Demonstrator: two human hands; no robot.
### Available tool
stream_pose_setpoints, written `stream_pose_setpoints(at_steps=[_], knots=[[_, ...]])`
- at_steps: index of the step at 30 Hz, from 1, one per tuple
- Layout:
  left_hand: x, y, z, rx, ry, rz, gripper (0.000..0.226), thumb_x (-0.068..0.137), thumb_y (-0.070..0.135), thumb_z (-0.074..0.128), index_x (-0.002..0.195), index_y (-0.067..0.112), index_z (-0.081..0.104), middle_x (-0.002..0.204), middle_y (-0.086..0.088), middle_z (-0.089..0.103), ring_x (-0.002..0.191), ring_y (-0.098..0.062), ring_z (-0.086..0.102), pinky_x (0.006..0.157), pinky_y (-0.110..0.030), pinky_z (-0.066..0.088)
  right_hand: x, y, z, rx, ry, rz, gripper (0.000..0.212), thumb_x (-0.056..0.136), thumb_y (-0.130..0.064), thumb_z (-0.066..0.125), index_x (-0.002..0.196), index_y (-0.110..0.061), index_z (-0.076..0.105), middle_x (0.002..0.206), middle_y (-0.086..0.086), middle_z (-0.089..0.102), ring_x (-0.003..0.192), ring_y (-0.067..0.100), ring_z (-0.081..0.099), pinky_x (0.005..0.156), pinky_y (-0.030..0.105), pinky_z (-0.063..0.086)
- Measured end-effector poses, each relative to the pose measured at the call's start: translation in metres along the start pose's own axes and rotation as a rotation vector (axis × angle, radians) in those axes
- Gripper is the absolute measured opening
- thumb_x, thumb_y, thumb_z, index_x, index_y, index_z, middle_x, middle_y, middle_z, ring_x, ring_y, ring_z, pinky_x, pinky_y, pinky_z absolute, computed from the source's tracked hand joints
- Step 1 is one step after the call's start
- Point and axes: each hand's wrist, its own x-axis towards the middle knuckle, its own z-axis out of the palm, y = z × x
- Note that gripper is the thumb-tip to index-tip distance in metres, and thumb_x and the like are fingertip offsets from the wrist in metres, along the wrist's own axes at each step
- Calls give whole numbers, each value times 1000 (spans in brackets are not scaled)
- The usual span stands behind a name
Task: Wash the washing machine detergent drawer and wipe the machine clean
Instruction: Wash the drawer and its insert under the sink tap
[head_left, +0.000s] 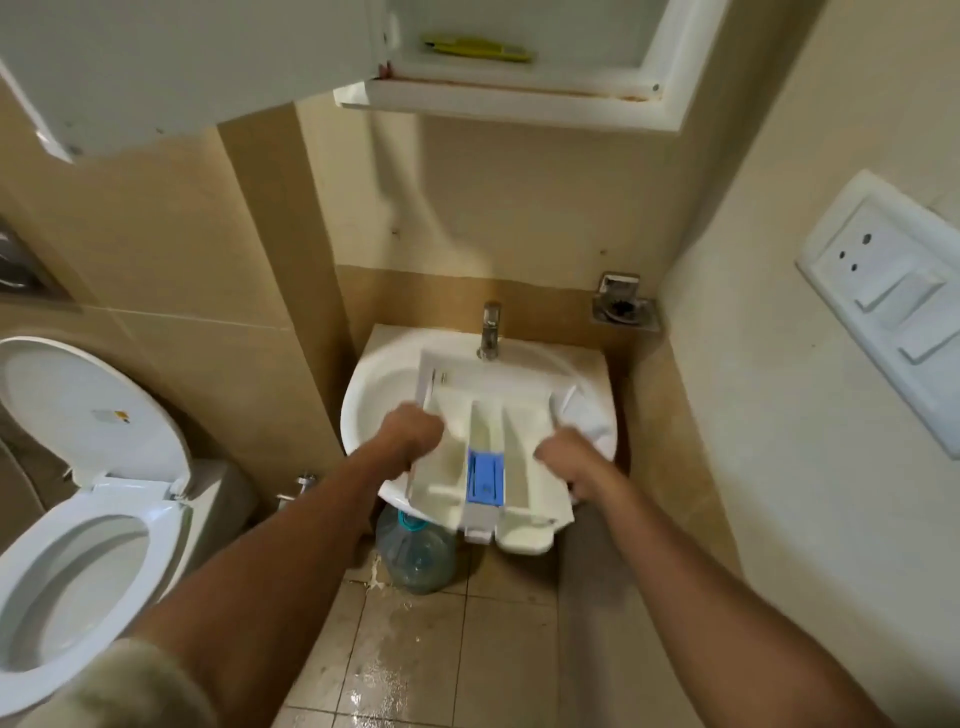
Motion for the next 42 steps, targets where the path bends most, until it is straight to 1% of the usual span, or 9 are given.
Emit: stream_pose_setpoints(at_steps=[2,7,13,17,23,27,32,36,42], knots=[[2,-38,22,136,-199,-156,29,99,7,44,120,-8,59,113,-19,63,105,-34,62,78,-33,48,8,29,21,-84,-168,123,38,88,-5,45,124,-7,56,105,13,65,93,29,62,71,36,53],[-4,-26,4,-87,-93,-93,11,96,8,47,95,0,55,89,-12,57,72,-20,56,60,-29,46,5,3,-1,-50,-120,-21,37,89,-6,43,123,-11,58,105,8,66,91,26,64,65,31,55],[-37,84,-76,-234,386,404,36,100,13,46,64,10,43,56,-1,43,45,-12,38,42,-26,32,-25,-105,-87,-23,403,-611,43,95,-9,51,137,-13,54,126,6,65,108,21,61,80,18,40],[-50,90,-86,-174,618,743,9,93,7,49,93,4,58,61,-6,56,50,-23,54,49,-29,42,-34,-88,-72,108,837,-901,46,98,-17,52,137,7,49,125,24,63,114,28,57,102,22,39],[-11,-38,11,128,-121,-115,19,98,11,52,110,-2,61,113,-16,65,99,-30,63,78,-33,50,3,26,23,-78,-177,124,28,91,-4,46,116,-4,58,111,15,64,90,27,61,73,31,49],[-20,-53,18,-110,-103,-144,4,97,9,51,94,8,53,99,-12,60,83,-21,58,55,-24,46,11,21,20,-257,-131,-78,47,84,-9,43,129,-13,55,121,12,64,104,30,61,84,36,55],[-33,-21,-2,19,213,-20,37,94,38,56,112,7,48,109,-9,63,88,-25,61,73,-34,52,18,-47,-20,-562,-58,-266,27,92,-4,46,117,-2,55,112,16,60,95,34,60,63,30,44],[-49,13,-24,221,668,499,54,84,46,62,118,8,46,109,-11,52,103,-33,53,85,-45,48,16,-111,-48,-926,-79,-537,30,92,-6,53,120,-17,59,124,10,62,105,30,60,78,35,48],[-36,62,-59,366,259,612,113,74,64,71,159,15,14,161,-6,32,150,-29,23,124,-53,12,-10,-193,-49,-1306,-312,-780,29,79,-20,59,100,-34,72,107,-4,73,105,22,65,95,42,51]])
